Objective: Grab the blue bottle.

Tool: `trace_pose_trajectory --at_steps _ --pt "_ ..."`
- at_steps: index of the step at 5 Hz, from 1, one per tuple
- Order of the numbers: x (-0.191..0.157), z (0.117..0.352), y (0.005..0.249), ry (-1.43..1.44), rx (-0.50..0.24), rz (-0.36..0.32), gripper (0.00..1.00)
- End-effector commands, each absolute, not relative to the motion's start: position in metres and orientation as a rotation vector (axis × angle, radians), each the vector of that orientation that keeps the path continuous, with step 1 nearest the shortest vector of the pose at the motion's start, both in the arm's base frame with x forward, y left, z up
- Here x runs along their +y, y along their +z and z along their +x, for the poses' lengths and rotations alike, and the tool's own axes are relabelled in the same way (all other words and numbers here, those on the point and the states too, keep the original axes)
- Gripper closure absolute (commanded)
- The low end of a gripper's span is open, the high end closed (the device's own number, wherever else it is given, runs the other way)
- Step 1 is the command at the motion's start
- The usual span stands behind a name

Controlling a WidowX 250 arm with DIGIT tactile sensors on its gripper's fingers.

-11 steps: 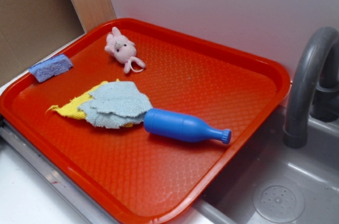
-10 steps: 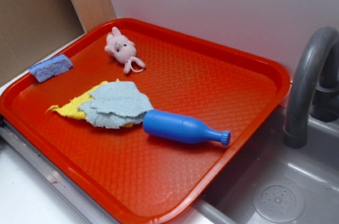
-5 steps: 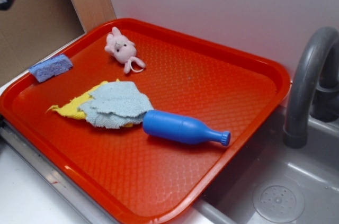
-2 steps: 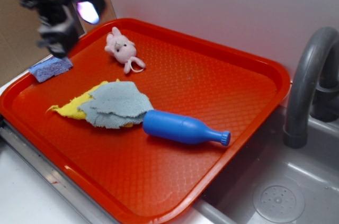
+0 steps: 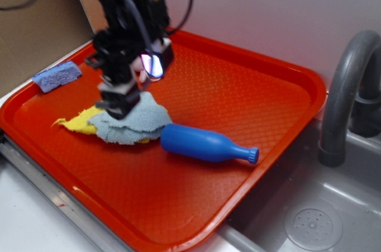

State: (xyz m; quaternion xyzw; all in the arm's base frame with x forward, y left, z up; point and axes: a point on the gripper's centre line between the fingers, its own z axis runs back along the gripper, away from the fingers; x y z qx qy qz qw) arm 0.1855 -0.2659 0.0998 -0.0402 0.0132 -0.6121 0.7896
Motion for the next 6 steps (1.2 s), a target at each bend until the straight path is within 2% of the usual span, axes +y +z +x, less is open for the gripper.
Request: trace_pose_trajectory --at_steps 1,2,3,4,5,6 --pt "-0.304 0.173 0.075 -1.396 0.045 -0.121 0.0" --pt "-0.313 0.168 0.064 -1.424 0.067 -0.092 0.0" --pt "-0.322 0.166 0.049 -1.451 0.097 -0.105 0.0" --pt "-0.327 0.163 0.048 -1.441 0.071 -0.034 1.0" --pt "-0.327 0.162 0.053 -1.408 0.078 -0.033 1.0" --pt "-0.314 0.171 0.081 -1.286 0.041 -0.059 1.0"
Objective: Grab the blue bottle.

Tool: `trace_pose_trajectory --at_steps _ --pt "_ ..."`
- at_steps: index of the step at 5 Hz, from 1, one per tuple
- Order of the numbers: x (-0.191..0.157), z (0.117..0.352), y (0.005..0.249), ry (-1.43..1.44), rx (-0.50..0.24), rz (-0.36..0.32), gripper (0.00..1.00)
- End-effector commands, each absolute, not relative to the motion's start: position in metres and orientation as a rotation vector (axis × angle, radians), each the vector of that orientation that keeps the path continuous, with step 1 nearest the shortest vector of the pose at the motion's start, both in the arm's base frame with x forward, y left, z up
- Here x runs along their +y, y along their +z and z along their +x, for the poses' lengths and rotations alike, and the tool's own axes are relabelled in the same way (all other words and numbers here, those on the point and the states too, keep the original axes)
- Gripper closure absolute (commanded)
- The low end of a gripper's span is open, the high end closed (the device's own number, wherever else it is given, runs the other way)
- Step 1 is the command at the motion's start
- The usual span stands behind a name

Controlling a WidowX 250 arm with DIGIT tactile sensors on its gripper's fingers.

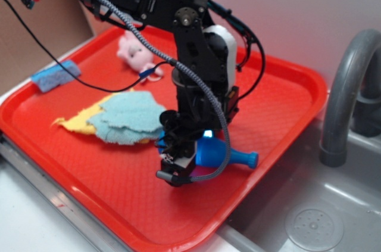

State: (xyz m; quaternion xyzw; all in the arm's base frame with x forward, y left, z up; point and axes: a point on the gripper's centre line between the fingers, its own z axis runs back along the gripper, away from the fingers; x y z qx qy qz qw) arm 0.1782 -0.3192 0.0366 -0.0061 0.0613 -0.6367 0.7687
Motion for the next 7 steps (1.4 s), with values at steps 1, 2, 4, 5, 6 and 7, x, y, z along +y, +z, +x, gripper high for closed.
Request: trace_pose_trajectory --at_steps 1,2,4,5,6,7 --pt "-0.266 0.19 0.126 -1.038 -0.034 -0.129 1.0" --pt "-0.225 0.198 0.159 -0.799 -0.039 -0.16 1.0" --pt "-0.156 0.184 0.211 -0.426 -0.057 -0.135 1.0" --pt "-0.138 0.174 0.228 -0.293 -0.065 -0.067 1.0" --pt "-0.129 0.169 0.227 -0.284 -0.111 -0.078 1.0" --pt "-0.13 0.164 0.231 -0.296 -0.103 -0.062 1.0"
